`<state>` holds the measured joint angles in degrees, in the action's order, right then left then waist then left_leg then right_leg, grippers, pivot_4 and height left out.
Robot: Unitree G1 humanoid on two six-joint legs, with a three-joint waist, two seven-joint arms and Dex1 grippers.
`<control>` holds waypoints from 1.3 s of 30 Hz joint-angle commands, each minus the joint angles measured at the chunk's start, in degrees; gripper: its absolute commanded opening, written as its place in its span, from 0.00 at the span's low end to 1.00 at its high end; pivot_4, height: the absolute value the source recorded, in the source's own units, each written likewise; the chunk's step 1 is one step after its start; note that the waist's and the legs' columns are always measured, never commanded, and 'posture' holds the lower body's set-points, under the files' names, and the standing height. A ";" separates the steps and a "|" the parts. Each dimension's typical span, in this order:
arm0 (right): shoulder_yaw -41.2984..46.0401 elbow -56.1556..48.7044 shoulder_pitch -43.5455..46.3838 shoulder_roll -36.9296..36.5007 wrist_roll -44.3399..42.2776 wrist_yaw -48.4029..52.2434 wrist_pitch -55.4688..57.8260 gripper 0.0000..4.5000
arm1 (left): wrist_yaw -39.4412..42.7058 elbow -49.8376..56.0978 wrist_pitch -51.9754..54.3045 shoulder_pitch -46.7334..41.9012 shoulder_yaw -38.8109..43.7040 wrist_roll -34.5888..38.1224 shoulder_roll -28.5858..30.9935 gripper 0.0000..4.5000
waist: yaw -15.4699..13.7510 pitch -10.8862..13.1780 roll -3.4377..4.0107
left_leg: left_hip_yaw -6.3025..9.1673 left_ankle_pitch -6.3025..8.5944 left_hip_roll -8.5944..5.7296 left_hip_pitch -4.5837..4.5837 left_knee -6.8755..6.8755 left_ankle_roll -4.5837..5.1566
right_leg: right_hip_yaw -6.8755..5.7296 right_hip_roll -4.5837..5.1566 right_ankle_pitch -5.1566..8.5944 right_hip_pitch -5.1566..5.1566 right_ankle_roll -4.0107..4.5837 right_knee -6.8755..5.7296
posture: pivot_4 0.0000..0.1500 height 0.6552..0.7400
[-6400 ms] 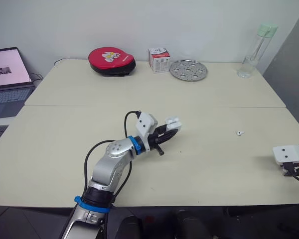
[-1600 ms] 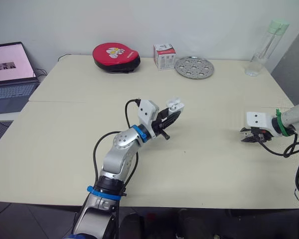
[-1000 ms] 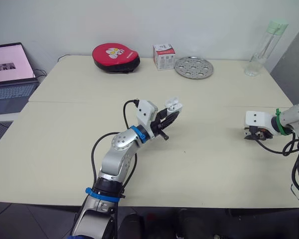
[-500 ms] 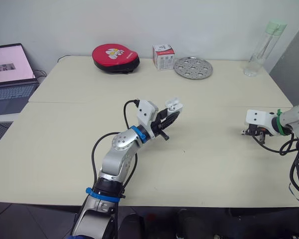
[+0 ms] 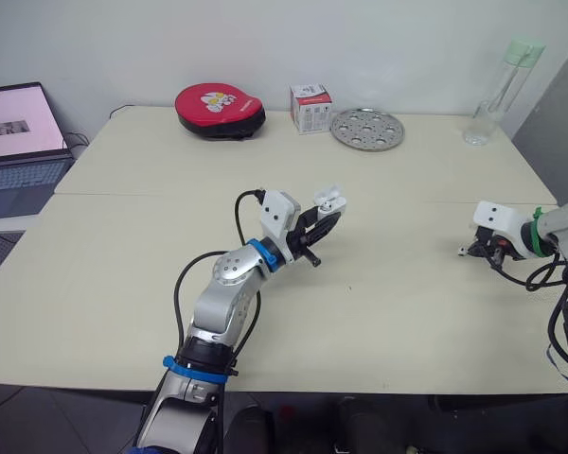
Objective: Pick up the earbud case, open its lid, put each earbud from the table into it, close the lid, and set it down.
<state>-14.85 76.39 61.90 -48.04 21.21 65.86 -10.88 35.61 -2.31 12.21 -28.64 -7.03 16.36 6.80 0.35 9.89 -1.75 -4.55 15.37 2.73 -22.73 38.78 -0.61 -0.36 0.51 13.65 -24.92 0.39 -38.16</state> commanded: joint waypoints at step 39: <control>2.06 0.29 2.07 1.22 0.71 -2.74 1.87 0.23 | -0.55 2.46 -0.11 -0.55 0.13 0.12 0.48 0.17 | 0.02 -0.01 0.02 | -0.05 -0.01 0.00 0.03 0.00 0.01 | 0.04 0.00 0.00 0.00 0.00 -0.05 | 1.00 1.00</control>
<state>-14.16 76.88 63.40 -46.19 23.28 63.50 -9.24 35.45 -2.13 12.43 -28.34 -7.10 16.32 7.47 0.37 9.88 -1.73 -4.60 15.36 2.73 -22.70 38.78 -0.60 -0.31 0.51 13.64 -24.93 0.39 -38.21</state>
